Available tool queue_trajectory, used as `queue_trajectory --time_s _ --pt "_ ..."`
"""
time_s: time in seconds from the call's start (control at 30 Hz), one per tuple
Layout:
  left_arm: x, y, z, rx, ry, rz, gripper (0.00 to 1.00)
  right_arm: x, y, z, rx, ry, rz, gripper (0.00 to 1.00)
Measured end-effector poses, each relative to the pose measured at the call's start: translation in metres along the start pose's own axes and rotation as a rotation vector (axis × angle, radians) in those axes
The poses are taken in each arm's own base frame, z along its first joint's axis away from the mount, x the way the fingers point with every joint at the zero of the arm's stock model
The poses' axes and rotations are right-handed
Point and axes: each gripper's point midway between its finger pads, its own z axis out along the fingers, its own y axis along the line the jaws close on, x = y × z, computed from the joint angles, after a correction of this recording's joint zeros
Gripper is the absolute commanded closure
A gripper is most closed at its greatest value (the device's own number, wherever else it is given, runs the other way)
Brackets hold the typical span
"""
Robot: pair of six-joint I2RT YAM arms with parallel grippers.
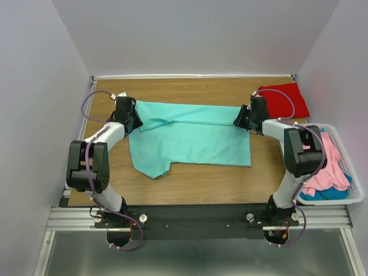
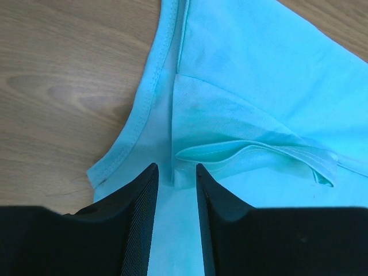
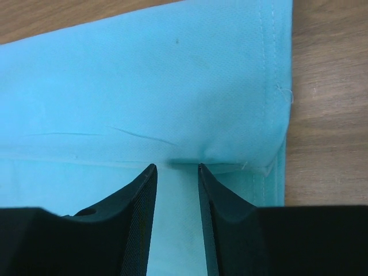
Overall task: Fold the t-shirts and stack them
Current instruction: Fold the tshirt
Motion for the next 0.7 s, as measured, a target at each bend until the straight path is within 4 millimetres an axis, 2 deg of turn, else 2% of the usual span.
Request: queue_trajectory --time_s 0.13,0.2,0.27,0.3,0.37,0.43,0.47,0.5,0.63,0.7 --pt "-0.013 0.001 -0.016 -0.008 -0.06 -0.016 0.6 -0.011 0.01 -0.011 -0.035 -0.026 -0.007 0.58" --pt "-0.03 -0.003 -0.027 0.003 -0.119 -0.025 0.61 -0.018 0.014 -0.016 -0.048 -0.042 -0.008 0.58" --pt "-0.049 -0.01 -0.033 0.019 -0.168 -0.028 0.66 -0.026 0.019 -0.021 -0.066 -0.061 -0.009 0.58" --pt "-0.057 -0.014 -0.033 0.026 -0.185 -0.025 0.7 -0.029 0.021 -0.022 -0.073 -0.066 -0.005 0.58" --pt "-0.072 -0.021 -0.028 0.038 -0.207 -0.018 0.72 -0.036 0.022 -0.023 -0.084 -0.077 0.005 0.58" --pt "-0.087 -0.033 -0.014 0.059 -0.22 -0.013 0.74 -0.043 0.021 -0.023 -0.093 -0.084 0.02 0.58" --pt "-0.088 -0.034 -0.011 0.06 -0.218 -0.012 0.75 -0.047 0.021 -0.022 -0.095 -0.089 0.027 0.58" --pt "-0.089 -0.038 0.001 0.068 -0.205 -0.008 0.75 -0.049 0.02 -0.02 -0.097 -0.09 0.031 0.58" --pt "-0.082 -0.048 0.04 0.096 -0.143 0.004 0.76 -0.05 0.015 -0.01 -0.098 -0.076 0.056 0.58" --pt "-0.071 -0.049 0.063 0.1 -0.094 0.007 0.78 -0.048 0.01 -0.004 -0.091 -0.063 0.071 0.58"
